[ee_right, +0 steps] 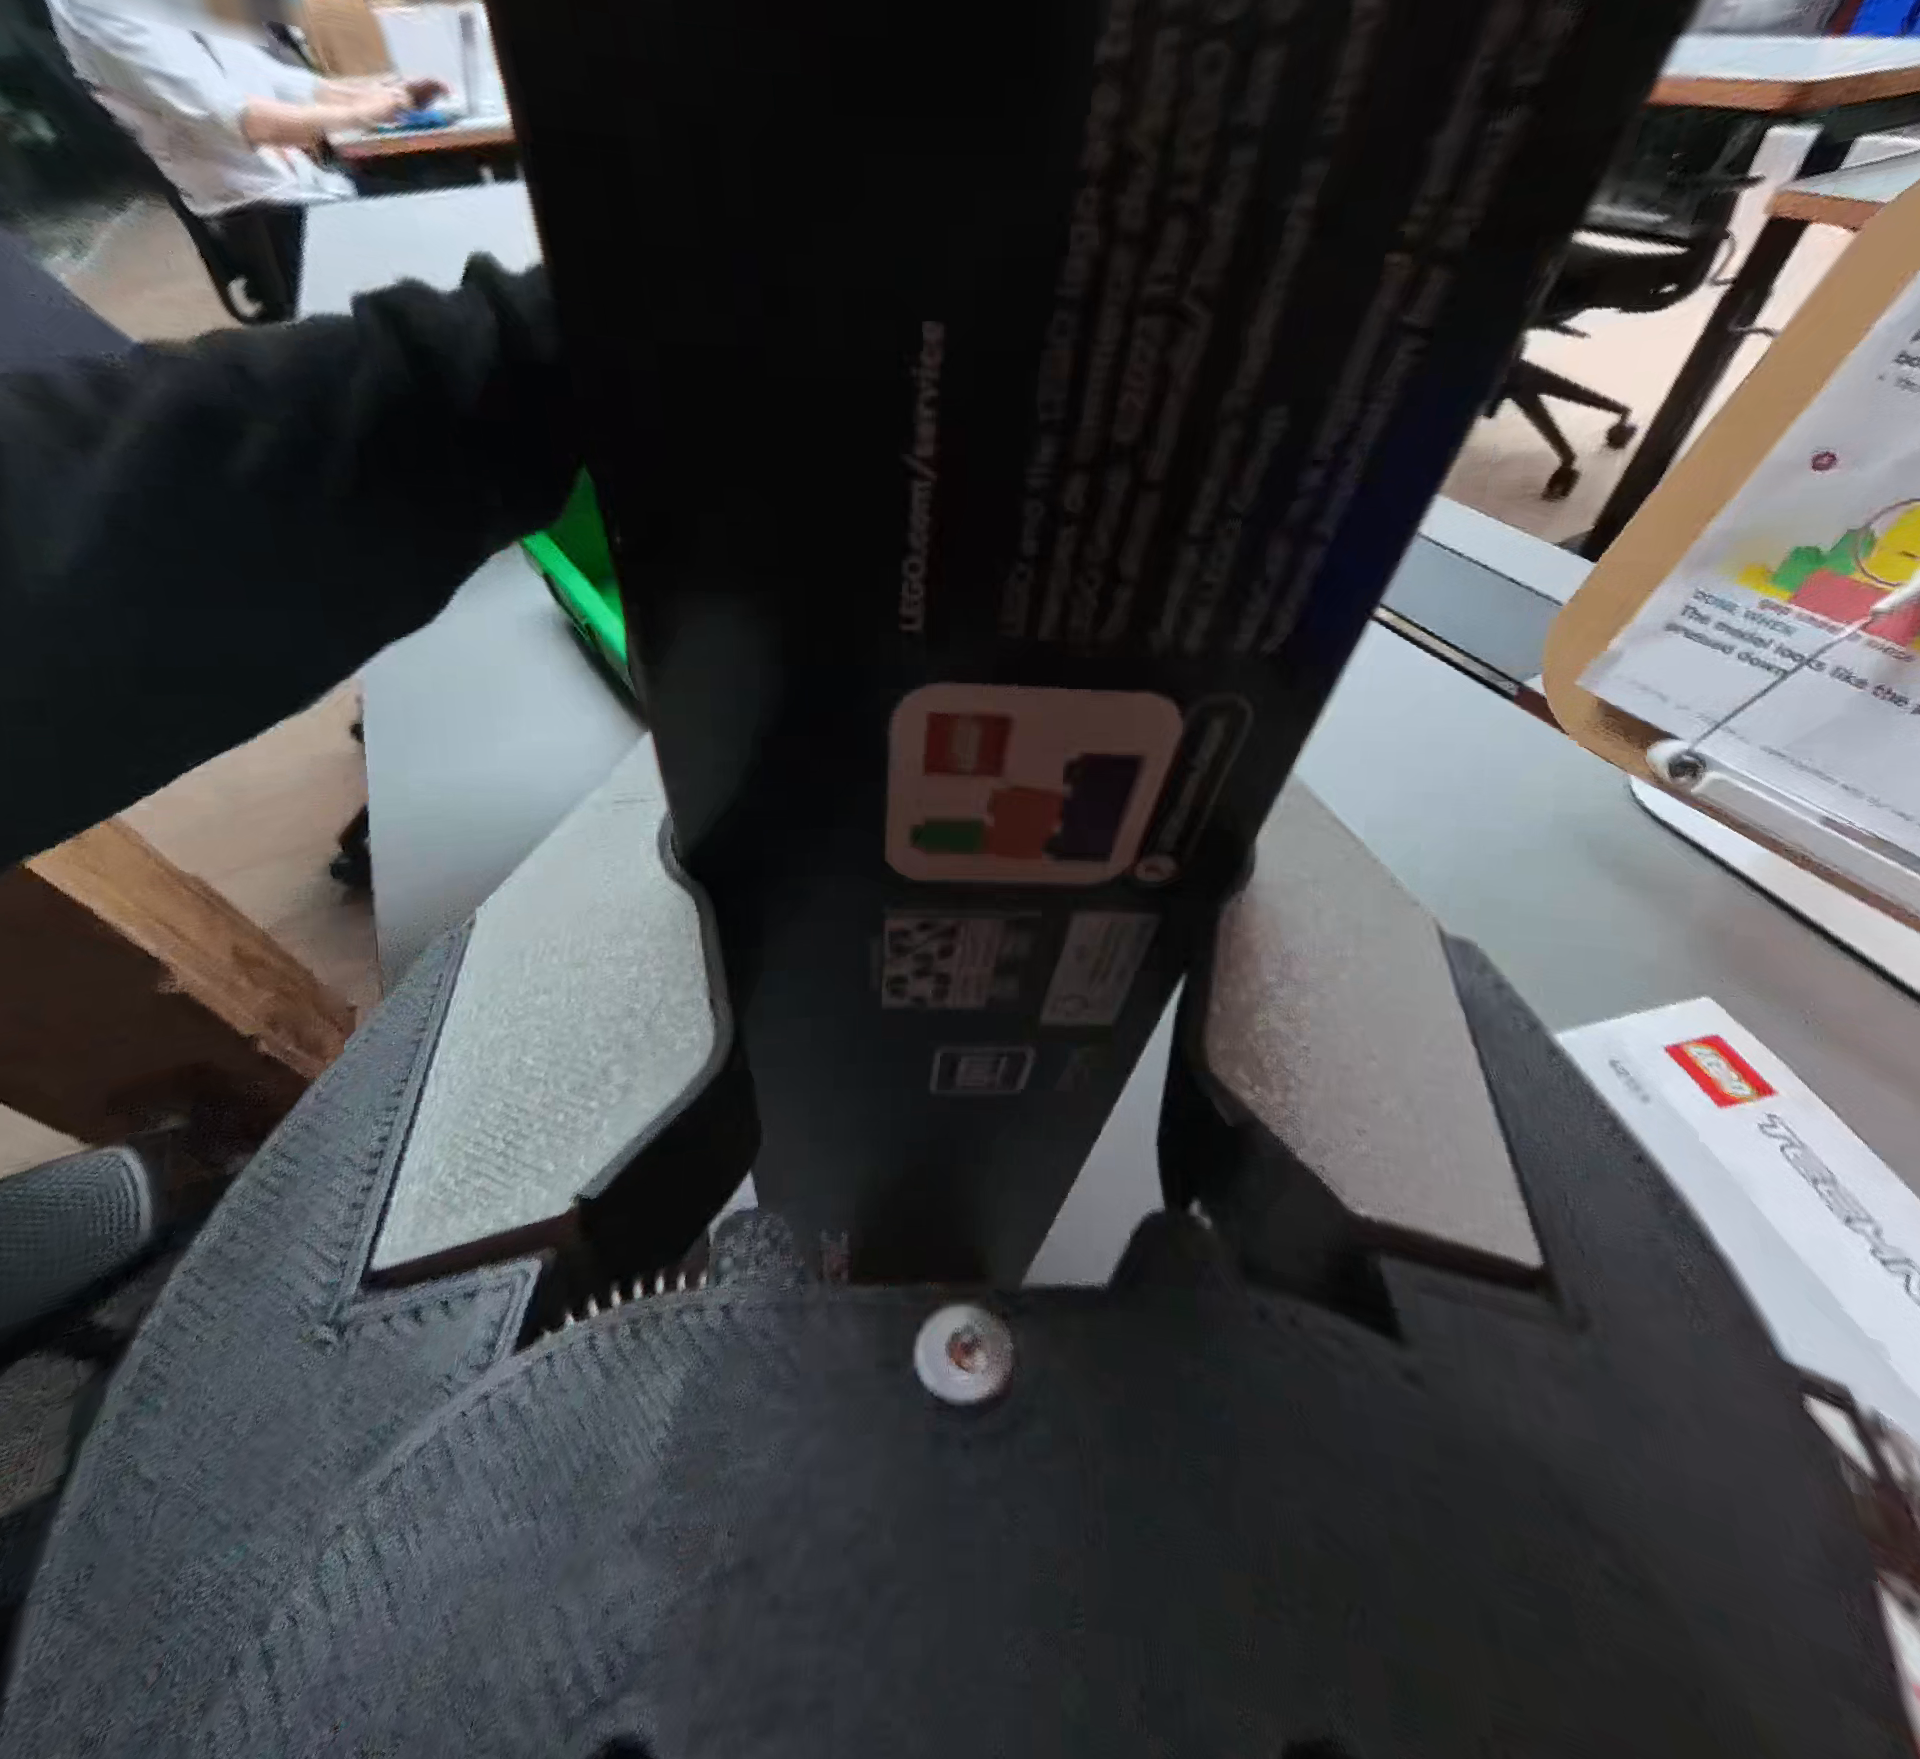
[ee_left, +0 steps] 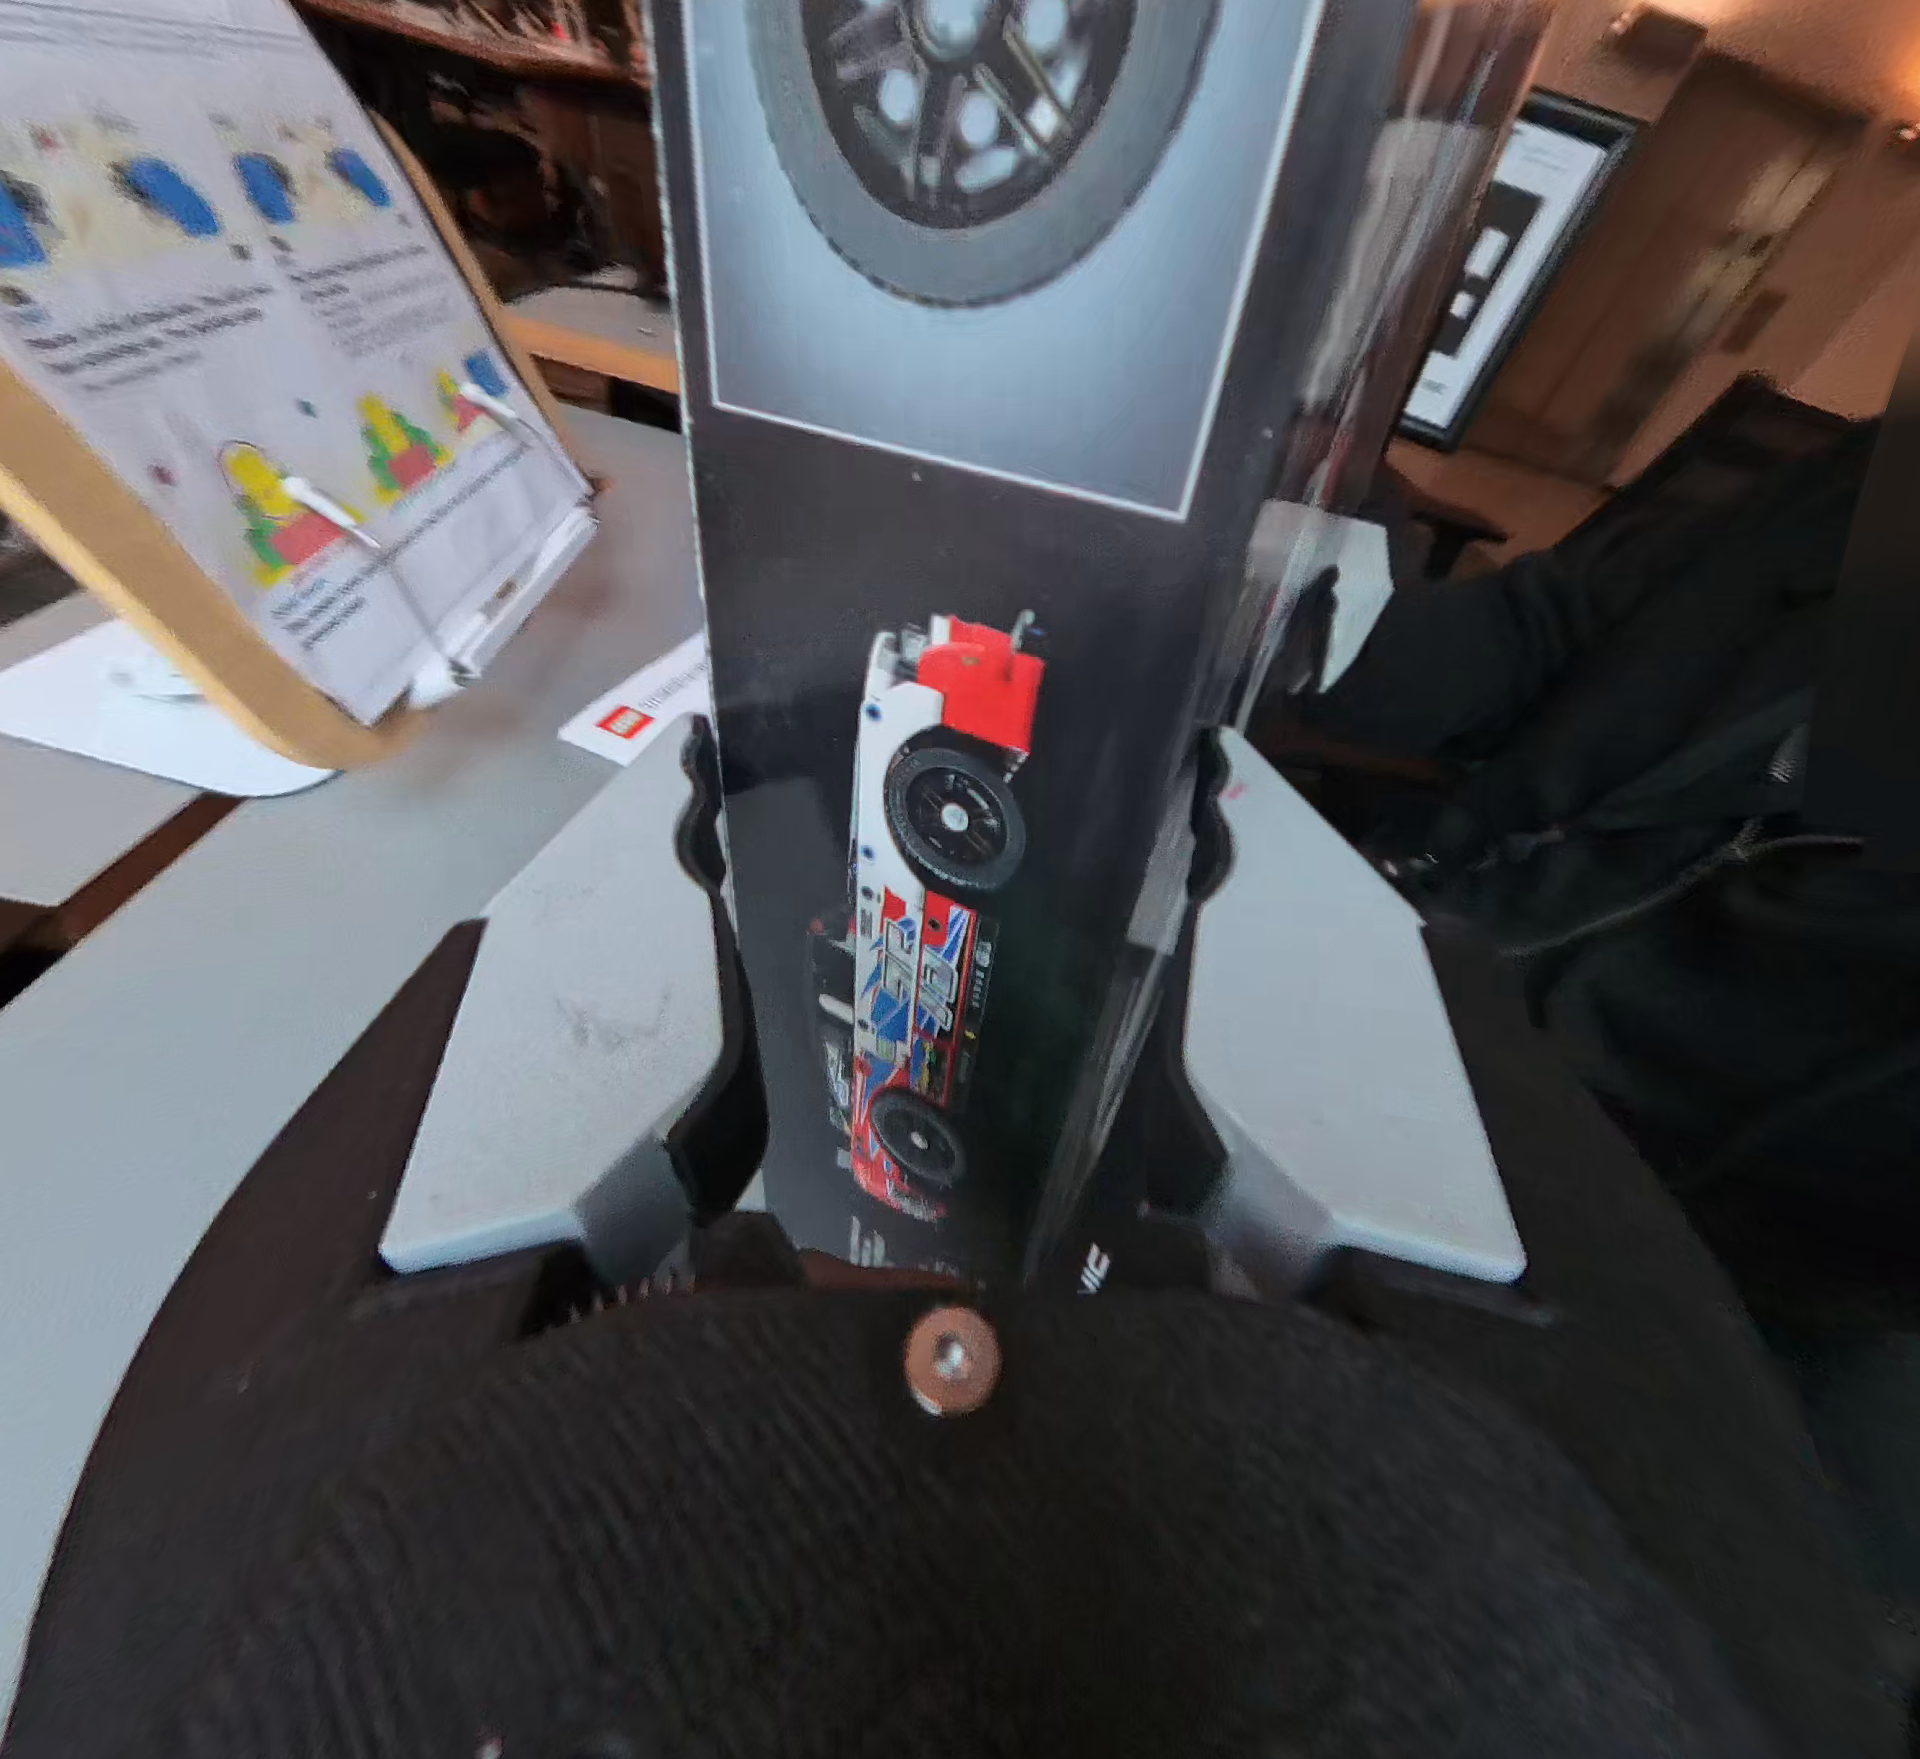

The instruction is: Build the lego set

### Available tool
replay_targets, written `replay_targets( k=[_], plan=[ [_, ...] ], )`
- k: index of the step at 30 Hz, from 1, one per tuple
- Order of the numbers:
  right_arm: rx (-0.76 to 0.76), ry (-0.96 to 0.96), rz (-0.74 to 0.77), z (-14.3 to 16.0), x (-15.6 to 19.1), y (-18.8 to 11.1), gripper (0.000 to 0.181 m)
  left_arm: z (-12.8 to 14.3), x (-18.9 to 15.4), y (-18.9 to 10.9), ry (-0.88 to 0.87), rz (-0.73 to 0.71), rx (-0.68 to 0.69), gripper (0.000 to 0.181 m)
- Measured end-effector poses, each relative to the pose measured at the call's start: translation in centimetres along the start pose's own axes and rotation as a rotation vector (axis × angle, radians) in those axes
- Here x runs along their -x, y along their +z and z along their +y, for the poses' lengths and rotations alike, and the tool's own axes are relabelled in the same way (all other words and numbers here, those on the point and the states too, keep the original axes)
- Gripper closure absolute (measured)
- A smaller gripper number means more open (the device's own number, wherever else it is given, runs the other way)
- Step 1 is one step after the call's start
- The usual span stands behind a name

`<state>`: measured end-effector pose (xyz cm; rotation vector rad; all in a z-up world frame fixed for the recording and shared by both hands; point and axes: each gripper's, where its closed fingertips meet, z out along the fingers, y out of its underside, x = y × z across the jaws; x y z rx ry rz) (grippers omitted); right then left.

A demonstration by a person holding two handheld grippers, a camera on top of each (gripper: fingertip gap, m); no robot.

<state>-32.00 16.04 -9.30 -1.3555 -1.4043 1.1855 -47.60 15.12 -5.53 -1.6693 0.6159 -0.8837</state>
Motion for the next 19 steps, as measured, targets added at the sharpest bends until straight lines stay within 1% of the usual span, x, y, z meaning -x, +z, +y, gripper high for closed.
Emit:
replay_targets(
  k=[1, 3, 5, 6, 7, 9, 10, 11, 13, 14, 15, 17, 19],
  plan=[
    [0.006, 0.002, -0.032, -0.5, -0.6, 0.2, 0.085, -0.3, 0.3, -0.3, 0.005, -0.027, -0.027, 0.092],
    [-0.014, -0.031, -0.085, -2.5, -1.9, 0.2, 0.085, -1.7, 0.0, -0.8, 0.03, -0.077, -0.066, 0.093],
    [-0.045, -0.101, -0.129, -5.3, -2.2, -0.3, 0.085, -4.7, -1.1, -1.3, 0.103, -0.126, -0.145, 0.093],
    [-0.039, -0.126, -0.144, -6.2, -2.4, -0.5, 0.085, -5.9, -1.5, -1.5, 0.118, -0.154, -0.158, 0.092],
    [-0.012, -0.139, -0.156, -6.5, -2.8, -0.4, 0.085, -6.4, -1.5, -1.6, 0.106, -0.187, -0.145, 0.091],
    [0.032, -0.147, -0.18, -6.0, -3.8, 0.1, 0.085, -6.1, -1.0, -1.6, 0.071, -0.235, -0.089, 0.091],
    [0.034, -0.147, -0.2, -6.2, -4.0, 0.2, 0.084, -6.2, -0.9, -1.7, 0.065, -0.257, -0.086, 0.09],
    [0.015, -0.156, -0.206, -7.2, -4.1, 0.1, 0.084, -6.8, -1.2, -1.8, 0.071, -0.266, -0.105, 0.09],
    [-0.05, -0.188, -0.224, -10.7, -3.7, -0.6, 0.082, -10.3, -2.7, -2.4, 0.135, -0.276, -0.216, 0.09],
    [-0.064, -0.199, -0.234, -12.3, -3.5, -0.9, 0.084, -12.3, -3.4, -2.8, 0.165, -0.287, -0.256, 0.09],
    [-0.056, -0.202, -0.243, -13.4, -3.5, -1.2, 0.084, -13.7, -3.8, -3.0, 0.174, -0.296, -0.268, 0.089],
    [-0.026, -0.192, -0.25, -14.3, -4.0, -1.5, 0.084, -14.9, -3.8, -2.7, 0.161, -0.305, -0.249, 0.09],
    [-0.014, -0.194, -0.236, -13.8, -4.8, -2.1, 0.084, -15.1, -3.4, -1.7, 0.163, -0.297, -0.239, 0.089]
  ],
)
